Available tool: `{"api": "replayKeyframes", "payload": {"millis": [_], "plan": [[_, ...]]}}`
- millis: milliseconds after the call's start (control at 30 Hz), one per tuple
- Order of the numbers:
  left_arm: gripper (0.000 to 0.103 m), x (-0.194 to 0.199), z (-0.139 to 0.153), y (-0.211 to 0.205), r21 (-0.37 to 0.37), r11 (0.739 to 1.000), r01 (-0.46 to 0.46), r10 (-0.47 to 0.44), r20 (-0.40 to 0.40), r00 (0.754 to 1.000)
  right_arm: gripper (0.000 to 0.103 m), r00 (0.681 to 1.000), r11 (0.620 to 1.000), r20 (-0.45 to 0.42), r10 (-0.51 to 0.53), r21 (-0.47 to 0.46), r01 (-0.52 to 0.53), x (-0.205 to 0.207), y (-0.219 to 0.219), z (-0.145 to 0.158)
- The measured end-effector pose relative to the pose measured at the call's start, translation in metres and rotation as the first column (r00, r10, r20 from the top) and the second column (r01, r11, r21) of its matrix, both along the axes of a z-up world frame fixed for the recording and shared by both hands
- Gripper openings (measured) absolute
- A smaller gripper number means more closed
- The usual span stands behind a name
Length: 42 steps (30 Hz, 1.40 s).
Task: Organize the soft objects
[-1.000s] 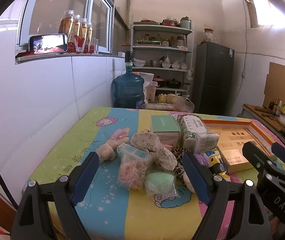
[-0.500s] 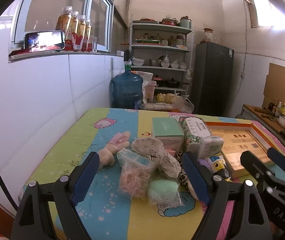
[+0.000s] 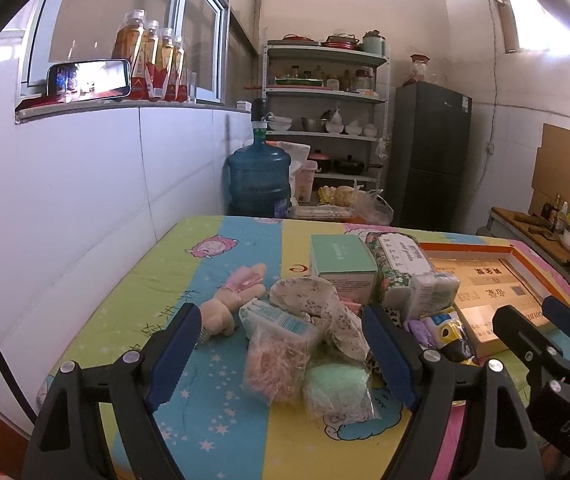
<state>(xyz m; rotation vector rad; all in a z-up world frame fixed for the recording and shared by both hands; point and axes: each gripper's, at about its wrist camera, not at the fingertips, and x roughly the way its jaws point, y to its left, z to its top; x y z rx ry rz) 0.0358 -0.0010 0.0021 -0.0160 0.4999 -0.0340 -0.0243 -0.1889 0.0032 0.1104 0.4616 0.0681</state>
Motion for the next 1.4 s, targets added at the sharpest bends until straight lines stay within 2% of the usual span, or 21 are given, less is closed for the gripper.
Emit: {"api": "replayKeyframes", "payload": {"millis": [767,1067,1300,1400], "plan": [[0.083,0.009,-0.008,-0.002,0.0,1.0,0.021,-0.021,-0.022,1.0,0.088,0.998,0.999,-0.041,0.044,0.024,-0.043,0.002,-0.006,-0.015],[0.083,0.011,-0.018,0.003,0.005,0.998,0.06,-0.06,-0.042,0.997,0.088,0.996,0.998,-0.084,0.033,0.048,-0.029,0.002,-0.004,-0.032],[0.083,0.016,-0.019,0.0,0.019,0.995,0.097,-0.096,-0.048,0.994,0.088,0.997,0.998,-0.075,0.015,0.065,-0.01,0.008,-0.005,-0.033],[0.083,0.016,-0.017,0.003,0.001,0.994,0.108,-0.108,-0.045,0.993,0.088,0.997,0.998,-0.072,0.013,0.062,-0.008,0.012,-0.003,-0.03]]}}
